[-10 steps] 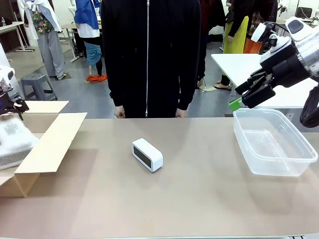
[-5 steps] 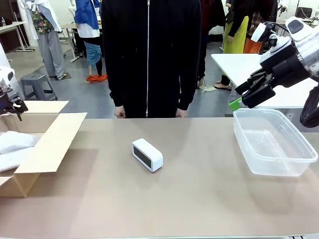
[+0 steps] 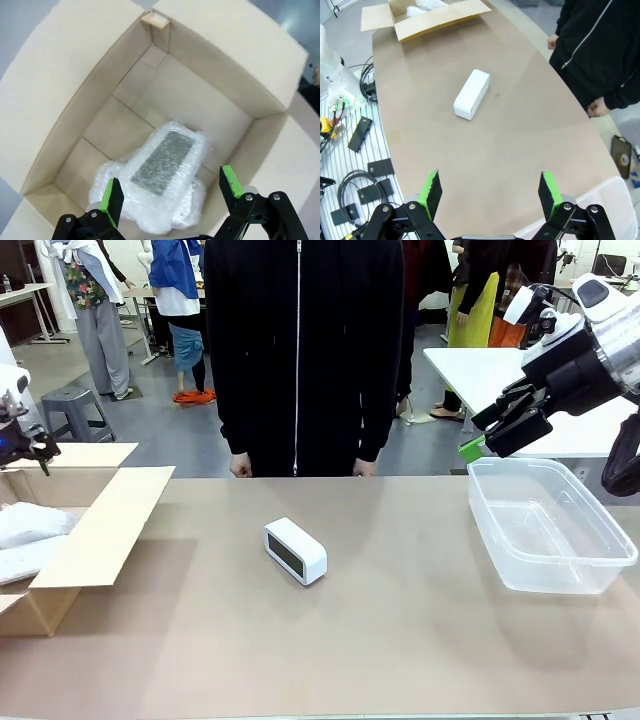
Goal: Separate and place wrapped and unwrapped clocks.
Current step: If the picked Digital clock is wrapped, place it in the Package Box ; if not, place it in the Organizing box.
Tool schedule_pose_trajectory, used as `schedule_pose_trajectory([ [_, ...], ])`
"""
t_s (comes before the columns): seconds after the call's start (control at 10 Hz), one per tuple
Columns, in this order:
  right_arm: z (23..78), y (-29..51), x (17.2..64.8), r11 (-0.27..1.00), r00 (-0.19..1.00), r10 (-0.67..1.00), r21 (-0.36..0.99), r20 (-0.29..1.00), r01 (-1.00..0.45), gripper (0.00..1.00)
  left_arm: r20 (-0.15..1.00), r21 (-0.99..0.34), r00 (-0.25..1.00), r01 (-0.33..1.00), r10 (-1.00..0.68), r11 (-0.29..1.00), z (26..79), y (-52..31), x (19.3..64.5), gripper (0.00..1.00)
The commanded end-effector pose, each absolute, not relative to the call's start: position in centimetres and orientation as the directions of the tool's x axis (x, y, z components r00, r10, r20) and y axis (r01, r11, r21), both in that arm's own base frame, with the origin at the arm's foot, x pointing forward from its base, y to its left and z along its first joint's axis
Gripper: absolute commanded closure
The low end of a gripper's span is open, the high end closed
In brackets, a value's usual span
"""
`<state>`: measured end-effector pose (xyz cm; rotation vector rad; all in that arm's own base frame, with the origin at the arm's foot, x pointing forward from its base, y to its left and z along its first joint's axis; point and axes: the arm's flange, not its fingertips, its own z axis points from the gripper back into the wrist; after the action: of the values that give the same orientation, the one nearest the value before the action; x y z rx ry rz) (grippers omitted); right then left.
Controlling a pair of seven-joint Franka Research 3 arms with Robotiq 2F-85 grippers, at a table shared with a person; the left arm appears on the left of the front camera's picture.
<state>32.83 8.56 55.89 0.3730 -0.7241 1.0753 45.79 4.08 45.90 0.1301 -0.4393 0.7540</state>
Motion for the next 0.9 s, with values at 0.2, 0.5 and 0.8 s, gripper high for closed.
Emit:
schedule_pose_trajectory([
  [0.2,55.6,8.6,32.9,0.434,0.276,0.649,-0.048,0.709,-0.900,0.00,0.428,-0.120,0.593,-0.711,0.682,0.693,57.7,1.9,43.7,0.00],
  [0.5,55.6,8.6,32.9,0.434,0.276,0.649,-0.048,0.709,-0.900,0.00,0.398,-0.162,0.617,-0.682,0.680,0.713,63.5,1.0,41.8,0.00],
  [0.8,55.6,8.6,32.9,0.434,0.276,0.649,-0.048,0.709,-0.900,0.00,0.373,-0.108,0.694,-0.626,0.615,0.772,64.4,0.2,41.2,0.00],
])
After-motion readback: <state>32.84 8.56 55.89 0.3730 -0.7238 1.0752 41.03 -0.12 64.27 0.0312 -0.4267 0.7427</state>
